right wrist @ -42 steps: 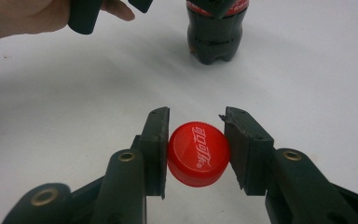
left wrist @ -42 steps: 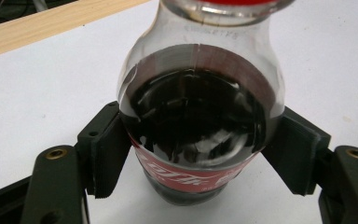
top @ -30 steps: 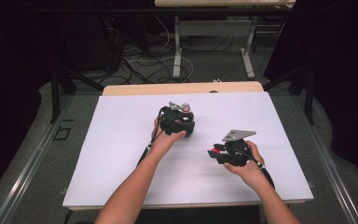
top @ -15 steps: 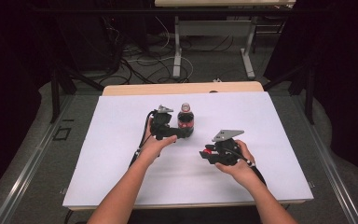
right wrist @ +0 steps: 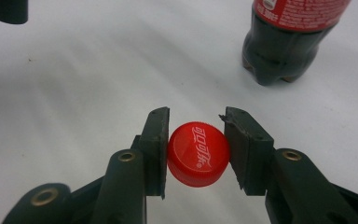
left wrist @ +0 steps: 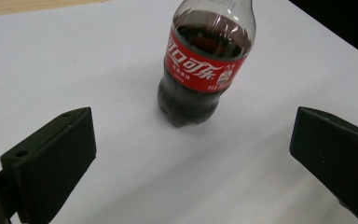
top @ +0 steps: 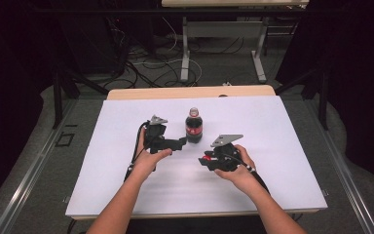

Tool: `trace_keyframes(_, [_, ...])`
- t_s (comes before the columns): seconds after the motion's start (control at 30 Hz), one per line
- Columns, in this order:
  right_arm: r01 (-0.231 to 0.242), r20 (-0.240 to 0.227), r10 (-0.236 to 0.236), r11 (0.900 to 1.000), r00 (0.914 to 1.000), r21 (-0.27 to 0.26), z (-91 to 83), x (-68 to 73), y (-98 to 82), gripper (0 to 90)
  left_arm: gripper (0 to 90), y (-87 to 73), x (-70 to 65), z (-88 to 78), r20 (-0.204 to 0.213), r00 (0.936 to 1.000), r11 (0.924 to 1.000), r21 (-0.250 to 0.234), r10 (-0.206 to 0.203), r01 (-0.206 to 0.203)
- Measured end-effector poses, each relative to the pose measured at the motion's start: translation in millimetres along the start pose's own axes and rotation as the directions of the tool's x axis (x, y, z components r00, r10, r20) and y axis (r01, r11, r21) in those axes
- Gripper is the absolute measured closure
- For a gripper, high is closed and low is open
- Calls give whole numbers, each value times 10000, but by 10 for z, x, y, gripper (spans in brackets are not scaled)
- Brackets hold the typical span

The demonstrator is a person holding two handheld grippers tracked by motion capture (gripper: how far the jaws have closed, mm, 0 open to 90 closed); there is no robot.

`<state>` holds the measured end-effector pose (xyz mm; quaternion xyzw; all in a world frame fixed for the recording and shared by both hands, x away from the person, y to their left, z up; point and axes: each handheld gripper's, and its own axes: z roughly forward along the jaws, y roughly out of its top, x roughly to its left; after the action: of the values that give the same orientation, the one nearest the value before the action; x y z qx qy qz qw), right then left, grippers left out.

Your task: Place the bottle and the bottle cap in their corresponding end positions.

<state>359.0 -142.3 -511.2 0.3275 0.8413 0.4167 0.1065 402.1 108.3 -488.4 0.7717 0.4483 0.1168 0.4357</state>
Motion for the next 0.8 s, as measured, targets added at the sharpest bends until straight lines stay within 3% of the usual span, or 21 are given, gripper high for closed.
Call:
trace_keyframes(0.13, [-41,-158,41,10000,9999,13,70,25,49,610,7,-80,40,-109,-162,9997,9993,-353,-158,152])
trace_keyframes(0.2, [-55,-240,53,9999,9997,-84,118,42,67,610,7,-105,63,-155,-135,9999,9996,-278,-53,49])
trace_keyframes(0.23, [4,-345,0,9999,9994,118,133,47,79,610,7,-114,80,-185,-141,9999,9996,-265,5,-8])
trace_keyframes(0.3, [15,-323,-14,10000,9995,35,200,69,79,610,7,-138,111,-234,-119,9995,9984,-488,-291,285])
trace_keyframes(0.37, [30,-375,-18,9994,9993,335,252,93,80,610,7,-164,145,-269,-128,9987,9971,-591,-496,487])
trace_keyframes(0.4, [129,-329,-123,9998,9994,182,297,103,71,610,7,-177,159,-279,-189,9984,9967,-630,-528,515])
trace_keyframes(0.53, [191,-270,-179,9989,9995,439,388,156,35,610,7,-224,220,-298,-556,9980,9982,-534,-287,257])
trace_keyframes(0.6, [366,-282,-350,9976,9990,582,416,171,4,610,7,-235,238,-296,-534,9974,9972,-593,-484,452])
trace_keyframes(0.8, [365,-132,-357,9969,9993,693,507,183,-104,610,7,-239,253,-310,-706,9963,9970,-636,-493,448])
